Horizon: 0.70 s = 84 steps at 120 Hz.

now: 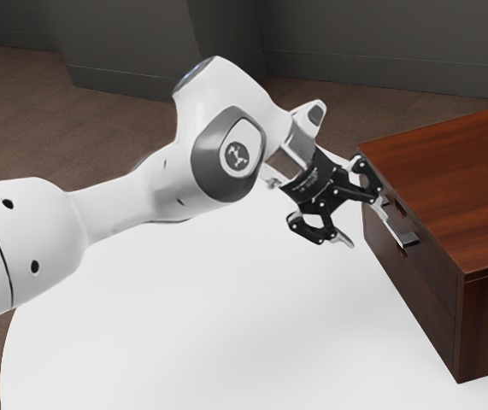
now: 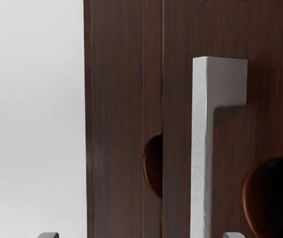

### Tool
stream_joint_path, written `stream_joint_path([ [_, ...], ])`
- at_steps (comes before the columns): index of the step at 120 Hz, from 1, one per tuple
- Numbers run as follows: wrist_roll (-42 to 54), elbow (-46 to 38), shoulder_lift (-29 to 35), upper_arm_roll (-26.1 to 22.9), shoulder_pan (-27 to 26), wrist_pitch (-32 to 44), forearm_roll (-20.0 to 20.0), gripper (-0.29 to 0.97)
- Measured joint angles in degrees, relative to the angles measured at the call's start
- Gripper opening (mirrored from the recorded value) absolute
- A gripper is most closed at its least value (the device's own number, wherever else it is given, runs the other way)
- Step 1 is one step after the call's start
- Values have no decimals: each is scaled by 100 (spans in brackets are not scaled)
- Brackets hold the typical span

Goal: Pull the drawer handle with one arm to open the drawer

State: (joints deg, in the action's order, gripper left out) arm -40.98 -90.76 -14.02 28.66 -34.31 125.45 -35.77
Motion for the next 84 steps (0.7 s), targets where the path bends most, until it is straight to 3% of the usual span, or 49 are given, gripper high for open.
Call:
stream_joint_path([
  [84, -51, -11, -214, -12, 10, 448, -24, 37],
])
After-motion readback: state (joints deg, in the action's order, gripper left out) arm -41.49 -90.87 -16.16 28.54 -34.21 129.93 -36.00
